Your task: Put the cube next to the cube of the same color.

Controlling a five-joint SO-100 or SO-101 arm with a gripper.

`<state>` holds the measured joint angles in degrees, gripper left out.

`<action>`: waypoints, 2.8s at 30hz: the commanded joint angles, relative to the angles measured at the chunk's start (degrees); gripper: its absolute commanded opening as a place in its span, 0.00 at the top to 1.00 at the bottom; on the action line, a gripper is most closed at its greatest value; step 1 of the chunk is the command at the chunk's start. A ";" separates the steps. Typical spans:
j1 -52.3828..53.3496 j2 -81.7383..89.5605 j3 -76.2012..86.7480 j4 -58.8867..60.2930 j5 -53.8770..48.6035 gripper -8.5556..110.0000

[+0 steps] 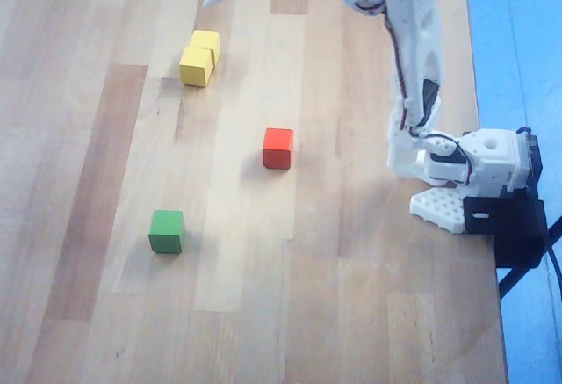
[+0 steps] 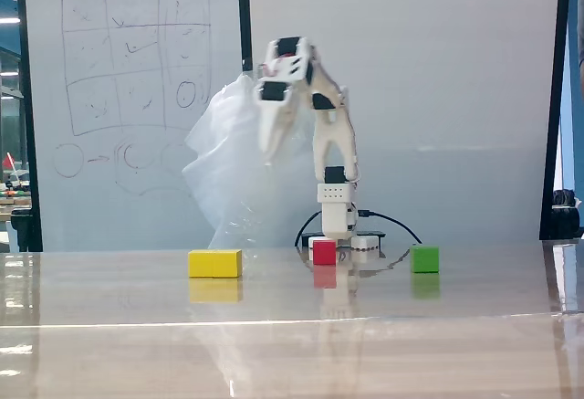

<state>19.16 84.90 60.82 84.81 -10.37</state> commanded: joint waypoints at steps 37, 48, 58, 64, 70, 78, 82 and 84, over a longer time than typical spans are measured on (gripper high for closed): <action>-20.83 112.85 116.19 -16.79 -12.66 0.93; -20.83 112.76 116.10 -16.79 -12.83 0.93; -20.83 112.76 116.10 -16.79 -12.83 0.93; -20.83 112.76 116.10 -16.79 -12.83 0.93; -20.83 112.76 116.10 -16.79 -12.83 0.93; -20.83 112.76 116.10 -16.79 -12.83 0.93; -20.83 112.76 116.10 -16.79 -12.83 0.93; -20.83 112.76 116.10 -16.79 -12.83 0.93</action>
<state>-2.20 195.82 177.80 67.85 -22.94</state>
